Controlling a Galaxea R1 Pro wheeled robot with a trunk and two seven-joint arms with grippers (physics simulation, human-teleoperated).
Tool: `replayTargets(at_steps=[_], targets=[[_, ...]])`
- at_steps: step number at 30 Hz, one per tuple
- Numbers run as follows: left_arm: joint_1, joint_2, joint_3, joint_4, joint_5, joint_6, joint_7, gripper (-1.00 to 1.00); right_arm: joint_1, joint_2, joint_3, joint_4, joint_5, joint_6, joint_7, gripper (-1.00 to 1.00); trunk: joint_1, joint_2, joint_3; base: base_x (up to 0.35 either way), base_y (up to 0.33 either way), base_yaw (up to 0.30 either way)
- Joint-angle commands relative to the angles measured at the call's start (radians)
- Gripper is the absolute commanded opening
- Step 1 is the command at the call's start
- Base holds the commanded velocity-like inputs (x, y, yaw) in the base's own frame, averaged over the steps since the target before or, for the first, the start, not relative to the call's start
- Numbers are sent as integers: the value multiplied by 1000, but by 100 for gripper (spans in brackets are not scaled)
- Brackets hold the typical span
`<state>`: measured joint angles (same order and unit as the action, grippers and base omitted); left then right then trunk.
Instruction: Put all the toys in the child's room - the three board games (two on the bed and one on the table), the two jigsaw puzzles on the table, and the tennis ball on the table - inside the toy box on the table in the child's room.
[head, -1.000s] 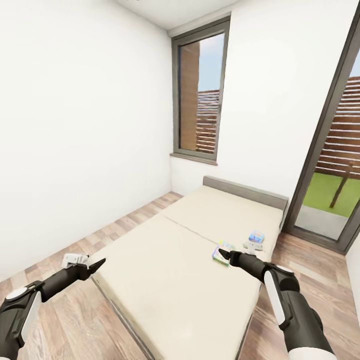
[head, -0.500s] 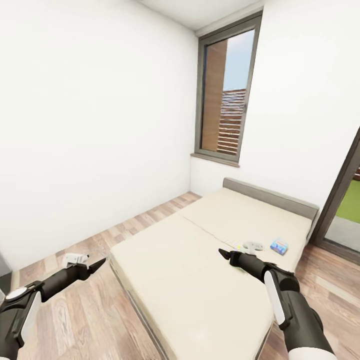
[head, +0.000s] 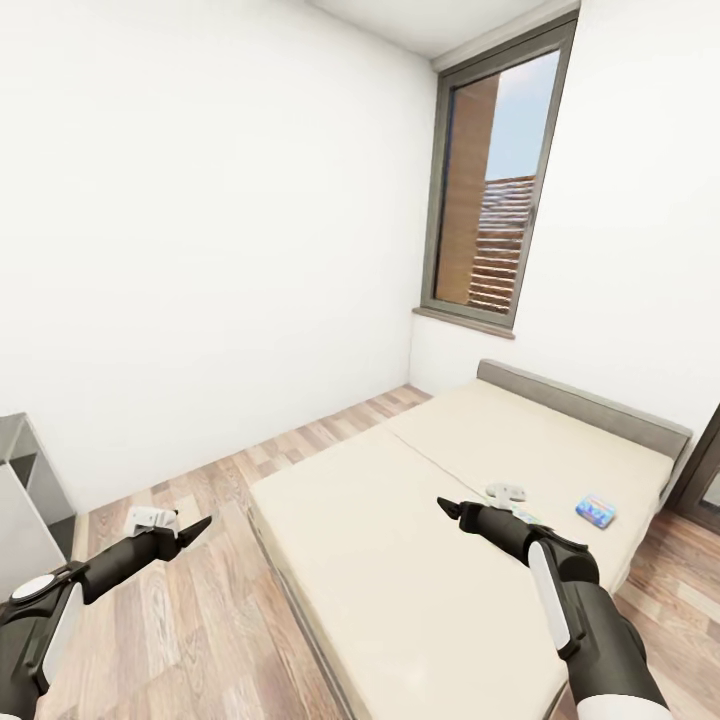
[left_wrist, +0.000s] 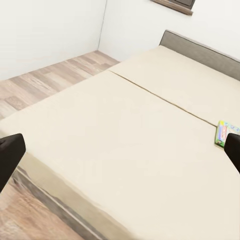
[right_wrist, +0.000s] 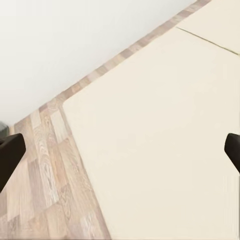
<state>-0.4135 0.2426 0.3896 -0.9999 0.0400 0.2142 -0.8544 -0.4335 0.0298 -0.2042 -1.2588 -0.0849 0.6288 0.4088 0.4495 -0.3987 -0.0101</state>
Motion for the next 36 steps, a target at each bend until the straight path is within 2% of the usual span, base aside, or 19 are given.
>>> replayTargets(at_steps=[1, 16, 26, 36], targets=[[-1, 0, 2, 0, 4, 10, -5, 100, -1, 2, -2, -1, -6, 10, 0, 100, 0, -1, -1, -5, -32, 10], [-1, 0, 2, 0, 5, 10, -5, 100, -1, 1, 3, -11, -9, 8, 1, 100, 0, -1, -1, -1, -5, 17], [-1, 0, 2, 0, 5, 10, -7, 100, -1, 1, 3, -13, -8, 8, -1, 100, 0, -1, -1, 0, -118, 259], [-1, 0, 2, 0, 5, 10, -8, 100, -1, 1, 3, -11, -7, 8, -1, 100, 0, -1, -1, 0, -17, 292]])
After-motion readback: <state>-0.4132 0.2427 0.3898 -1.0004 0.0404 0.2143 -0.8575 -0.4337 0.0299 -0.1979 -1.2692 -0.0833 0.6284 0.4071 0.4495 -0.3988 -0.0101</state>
